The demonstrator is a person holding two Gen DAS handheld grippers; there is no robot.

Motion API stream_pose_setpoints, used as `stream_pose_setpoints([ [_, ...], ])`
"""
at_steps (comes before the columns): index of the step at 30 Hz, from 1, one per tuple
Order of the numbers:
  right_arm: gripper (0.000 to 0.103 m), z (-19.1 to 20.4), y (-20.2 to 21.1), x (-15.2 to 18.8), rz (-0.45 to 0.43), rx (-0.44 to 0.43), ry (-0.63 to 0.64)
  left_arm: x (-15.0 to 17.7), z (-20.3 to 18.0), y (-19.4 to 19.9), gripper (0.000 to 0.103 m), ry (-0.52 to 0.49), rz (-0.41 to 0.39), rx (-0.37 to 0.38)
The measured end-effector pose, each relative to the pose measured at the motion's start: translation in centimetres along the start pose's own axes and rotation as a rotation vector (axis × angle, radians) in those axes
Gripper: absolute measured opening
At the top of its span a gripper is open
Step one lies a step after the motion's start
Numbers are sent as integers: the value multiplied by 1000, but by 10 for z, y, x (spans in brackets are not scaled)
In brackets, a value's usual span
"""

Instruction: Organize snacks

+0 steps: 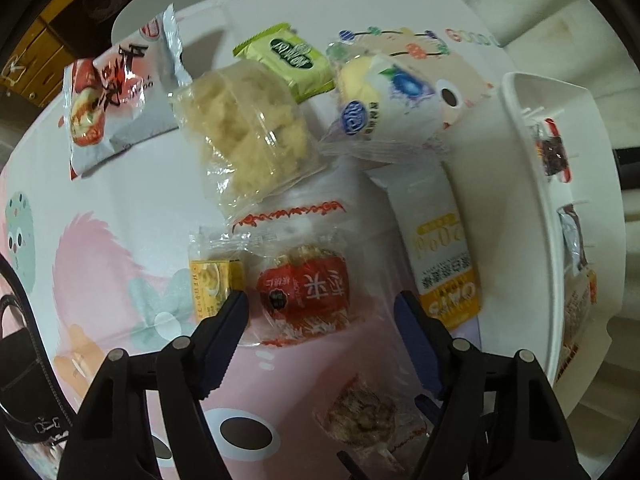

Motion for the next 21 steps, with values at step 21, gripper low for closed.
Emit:
stream_pose_setpoints([
  [21, 57, -7, -5, 4, 24, -91, 19, -9, -5, -35, 51, -18, 1, -89],
])
Point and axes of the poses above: each gripper's, at about its wrist camera, not at the fingertips, and y roughly against the way its jaws point, z to its left, x to its underside, the point moved 9 cm from there along -y, roughly the way its jaws point, and after that the axes turned 13 degrees about -z, right-handed, at the moved point
